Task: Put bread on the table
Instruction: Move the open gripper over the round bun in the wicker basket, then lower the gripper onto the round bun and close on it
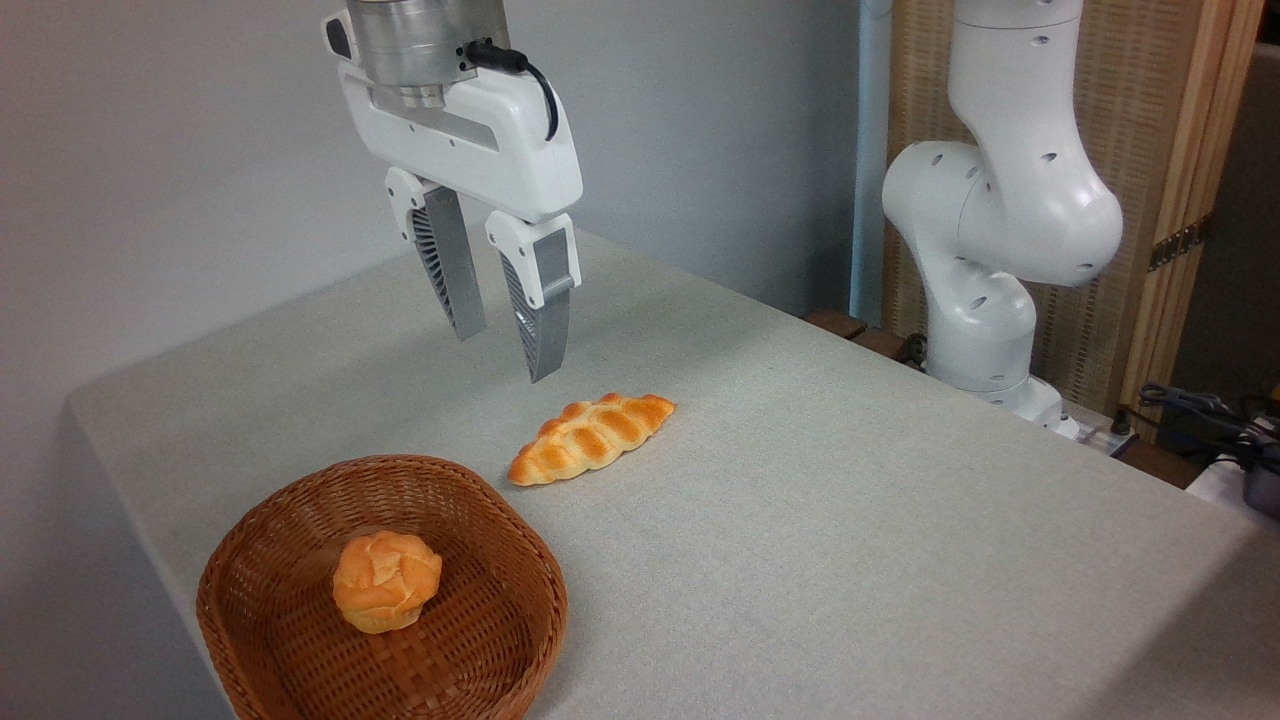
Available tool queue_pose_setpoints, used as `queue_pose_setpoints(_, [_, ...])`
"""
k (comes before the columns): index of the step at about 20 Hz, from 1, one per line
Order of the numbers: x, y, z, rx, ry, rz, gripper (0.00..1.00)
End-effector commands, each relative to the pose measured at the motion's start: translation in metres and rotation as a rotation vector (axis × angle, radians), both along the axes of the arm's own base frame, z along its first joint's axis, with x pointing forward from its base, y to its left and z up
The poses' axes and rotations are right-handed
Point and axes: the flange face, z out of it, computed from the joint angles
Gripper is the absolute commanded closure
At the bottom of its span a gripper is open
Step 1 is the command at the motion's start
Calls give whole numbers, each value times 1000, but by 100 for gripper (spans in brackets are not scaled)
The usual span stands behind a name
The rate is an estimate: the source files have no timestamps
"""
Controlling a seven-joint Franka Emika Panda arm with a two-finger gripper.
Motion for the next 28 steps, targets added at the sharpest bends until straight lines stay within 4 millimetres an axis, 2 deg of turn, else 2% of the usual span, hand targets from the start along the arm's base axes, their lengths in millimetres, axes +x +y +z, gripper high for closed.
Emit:
queue_pose_setpoints(1, [-2, 4, 3, -8, -1, -12, 0])
queue_pose_setpoints(11, [-1, 3, 2, -8, -4, -13, 0])
queue_pose_setpoints(13, [5, 3, 5, -10, -48, -11, 0])
queue_pose_setpoints(17, [25, 3, -5, -15, -177, -17, 0])
queue_pose_setpoints(20, [40, -4, -27, -10, -196, -100, 0])
queue_pose_setpoints(24, [60, -8, -58, -12, -198, -106, 0])
queue_pose_setpoints(26, [70, -9, -79, -12, -185, -105, 0])
queue_pose_setpoints(28, [81, -21, -111, -17, -143, -122, 0])
